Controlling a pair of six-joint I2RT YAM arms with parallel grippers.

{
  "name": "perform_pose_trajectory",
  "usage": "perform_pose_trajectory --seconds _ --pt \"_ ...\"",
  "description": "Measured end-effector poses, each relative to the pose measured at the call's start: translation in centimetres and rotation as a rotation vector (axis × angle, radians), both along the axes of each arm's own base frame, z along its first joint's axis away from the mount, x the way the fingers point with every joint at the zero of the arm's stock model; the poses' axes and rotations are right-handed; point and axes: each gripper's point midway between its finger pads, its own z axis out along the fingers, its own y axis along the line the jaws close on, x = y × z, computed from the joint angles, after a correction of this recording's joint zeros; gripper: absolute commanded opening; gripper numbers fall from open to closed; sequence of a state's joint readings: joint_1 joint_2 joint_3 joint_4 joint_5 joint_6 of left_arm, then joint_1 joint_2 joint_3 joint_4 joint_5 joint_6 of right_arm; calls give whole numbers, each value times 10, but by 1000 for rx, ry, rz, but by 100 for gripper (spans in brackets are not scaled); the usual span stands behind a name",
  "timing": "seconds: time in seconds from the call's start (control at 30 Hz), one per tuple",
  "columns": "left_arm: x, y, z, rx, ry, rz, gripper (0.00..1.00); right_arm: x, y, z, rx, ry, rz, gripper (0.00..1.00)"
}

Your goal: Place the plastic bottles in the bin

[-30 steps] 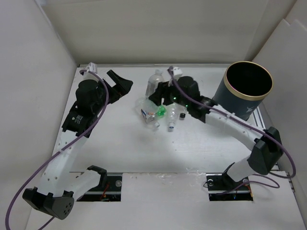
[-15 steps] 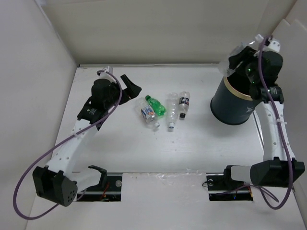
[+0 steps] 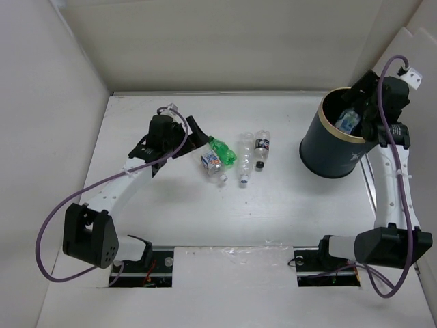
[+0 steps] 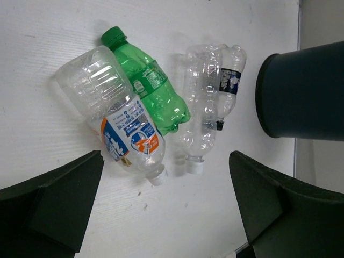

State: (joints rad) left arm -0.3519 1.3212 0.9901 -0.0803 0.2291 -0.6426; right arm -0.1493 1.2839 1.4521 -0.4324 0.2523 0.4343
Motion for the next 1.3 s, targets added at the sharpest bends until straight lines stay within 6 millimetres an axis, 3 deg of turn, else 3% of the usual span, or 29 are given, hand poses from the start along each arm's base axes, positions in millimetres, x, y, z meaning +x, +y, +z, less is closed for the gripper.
perform_pose_trajectory --seconds 0.23,0.4,0.5,0.6,0.73,0.83,1.0,1.27,1.3 --pt "-2 3 -10 -6 62 47 100 -13 -11 2 22 28 -89 100" --pt "3 -9 -38 10 175 61 100 -18 10 2 55 -13 16 100" --pt "8 -17 -63 25 258 71 100 -18 26 -9 82 -8 102 100" --pt "5 -14 -85 53 333 111 100 -13 38 -24 109 16 171 100" --pt "11 -7 -94 86 367 171 100 -11 49 -45 141 51 225 100" --pt "31 -9 -94 96 358 201 100 -10 54 -53 154 61 253 100" --pt "50 -9 -112 127 378 250 100 -8 61 -47 160 36 293 100" --pt "57 -9 -147 168 459 282 100 -8 74 -44 180 24 361 100" --pt "56 -9 -150 170 469 284 94 -8 75 -43 183 23 369 100"
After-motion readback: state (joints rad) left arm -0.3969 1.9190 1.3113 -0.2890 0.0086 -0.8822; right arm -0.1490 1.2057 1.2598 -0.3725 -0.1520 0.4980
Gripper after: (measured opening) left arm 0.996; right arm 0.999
